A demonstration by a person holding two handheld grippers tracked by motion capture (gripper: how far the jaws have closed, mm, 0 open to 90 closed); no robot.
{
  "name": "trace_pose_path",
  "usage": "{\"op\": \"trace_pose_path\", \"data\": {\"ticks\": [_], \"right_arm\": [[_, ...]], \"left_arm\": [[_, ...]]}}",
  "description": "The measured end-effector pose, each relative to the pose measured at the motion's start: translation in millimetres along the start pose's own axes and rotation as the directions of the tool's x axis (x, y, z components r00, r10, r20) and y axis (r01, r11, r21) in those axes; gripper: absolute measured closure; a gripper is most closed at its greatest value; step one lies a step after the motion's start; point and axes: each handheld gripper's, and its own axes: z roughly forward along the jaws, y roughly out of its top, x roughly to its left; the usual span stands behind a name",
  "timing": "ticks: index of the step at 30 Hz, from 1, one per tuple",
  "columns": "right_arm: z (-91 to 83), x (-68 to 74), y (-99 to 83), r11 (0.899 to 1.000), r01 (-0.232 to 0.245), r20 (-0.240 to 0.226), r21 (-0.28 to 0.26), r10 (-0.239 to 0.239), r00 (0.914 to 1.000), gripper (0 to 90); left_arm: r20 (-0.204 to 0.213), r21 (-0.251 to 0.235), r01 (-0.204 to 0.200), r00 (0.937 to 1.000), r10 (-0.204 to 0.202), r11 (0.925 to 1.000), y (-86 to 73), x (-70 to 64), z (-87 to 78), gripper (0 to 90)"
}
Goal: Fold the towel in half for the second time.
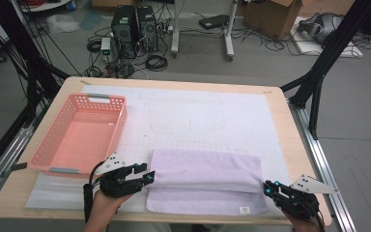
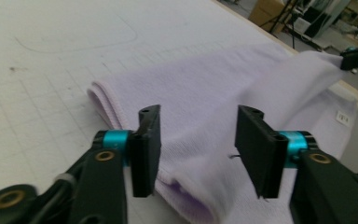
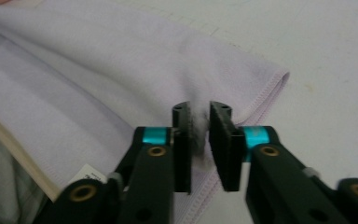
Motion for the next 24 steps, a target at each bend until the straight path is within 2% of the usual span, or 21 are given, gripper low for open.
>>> {"op": "trace_pose_path", "data": {"ticks": [2, 4, 5, 6, 7, 9, 11, 14, 16, 17, 18, 19, 21, 22, 24], "right_arm": [[-7.7, -2.6, 2.7, 0.998, -0.03, -0.01, -0.052, 0.029, 0.9995, 67.5], [-15.7, -7.2, 8.0, 0.989, -0.083, -0.016, -0.124, 0.081, 0.9966, 65.3], [-18.5, -9.6, 10.7, 0.984, -0.091, -0.008, -0.156, 0.091, 0.9959, 64.2], [-19.2, -11.9, 13.0, 0.979, -0.105, 0.001, -0.174, 0.107, 0.9943, 63.9], [-17.8, -14.4, 14.7, 0.979, -0.109, 0.02, -0.172, 0.114, 0.9933, 63.9], [-8.0, -17.8, 15.9, 0.985, -0.116, 0.065, -0.126, 0.125, 0.99, 63.8], [8.3, -19.0, 14.9, 0.991, -0.123, 0.087, -0.05, 0.127, 0.9881, 60.5], [33.0, -18.8, 13.5, 0.99, -0.136, 0.072, 0.035, 0.134, 0.9884, 53.5], [47.7, -19.7, 14.3, 0.983, -0.164, 0.062, 0.077, 0.159, 0.9853, 51.2], [54.4, -20.0, 14.7, 0.979, -0.174, 0.063, 0.108, 0.168, 0.9838, 55.0], [59.8, -20.6, 14.9, 0.974, -0.178, 0.054, 0.138, 0.172, 0.9837, 67.6], [62.6, -19.3, 15.6, 0.975, -0.161, 0.031, 0.153, 0.158, 0.9869, 81.2], [59.7, -13.2, 21.2, 0.987, -0.091, 0.074, 0.131, 0.082, 0.9939, 83.5], [53.8, -11.1, 25.3, 0.993, -0.065, 0.116, 0.095, 0.053, 0.9918, 83.8], [43.4, -9.8, 31.0, 0.998, -0.046, 0.163, 0.041, 0.038, 0.9859, 83.7]], "left_arm": [[-0.019, -0.01, 0.0, 0.9998, 0.0, 1.0, 0.5, 1.4, -0.3, 45.7], [-0.03, -0.013, -0.002, 0.9995, 0.002, 0.9999, 0.3, 2.4, 1.5, 43.8], [-0.035, -0.012, -0.002, 0.9994, 0.002, 0.9999, 0.4, 2.1, 2.9, 43.3], [-0.04, -0.012, -0.007, 0.9992, 0.007, 0.9999, 0.5, 1.9, 4.6, 43.1], [-0.047, -0.011, -0.01, 0.9988, 0.009, 0.9999, 0.7, 1.5, 6.2, 43.1], [-0.059, -0.01, -0.013, 0.9982, 0.013, 0.9999, 1.2, 1.9, 10.0, 42.9], [-0.071, -0.011, -0.013, 0.9974, 0.012, 0.9999, 2.0, 2.8, 13.3, 42.7], [-0.075, -0.009, -0.007, 0.9972, 0.007, 0.9999, 3.3, 5.1, 17.4, 42.3], [-0.08, -0.008, -0.002, 0.9968, 0.002, 1.0, 3.0, 6.7, 19.1, 42.3], [-0.083, -0.005, 0.0, 0.9966, -0.001, 1.0, 2.5, 7.2, 19.2, 42.3], [-0.085, -0.004, -0.001, 0.9964, 0.001, 1.0, 2.0, 7.7, 18.9, 42.3], [-0.086, -0.005, 0.002, 0.9963, -0.002, 1.0, 1.7, 8.0, 18.4, 42.3], [-0.091, -0.009, 0.005, 0.9958, -0.005, 1.0, 1.4, 8.8, 16.6, 42.3], [-0.092, -0.012, 0.006, 0.9957, -0.007, 0.9999, 1.2, 9.2, 16.2, 42.3], [-0.096, -0.012, 0.01, 0.9953, -0.012, 0.9999, 0.4, 9.9, 15.4, 42.3]]}}
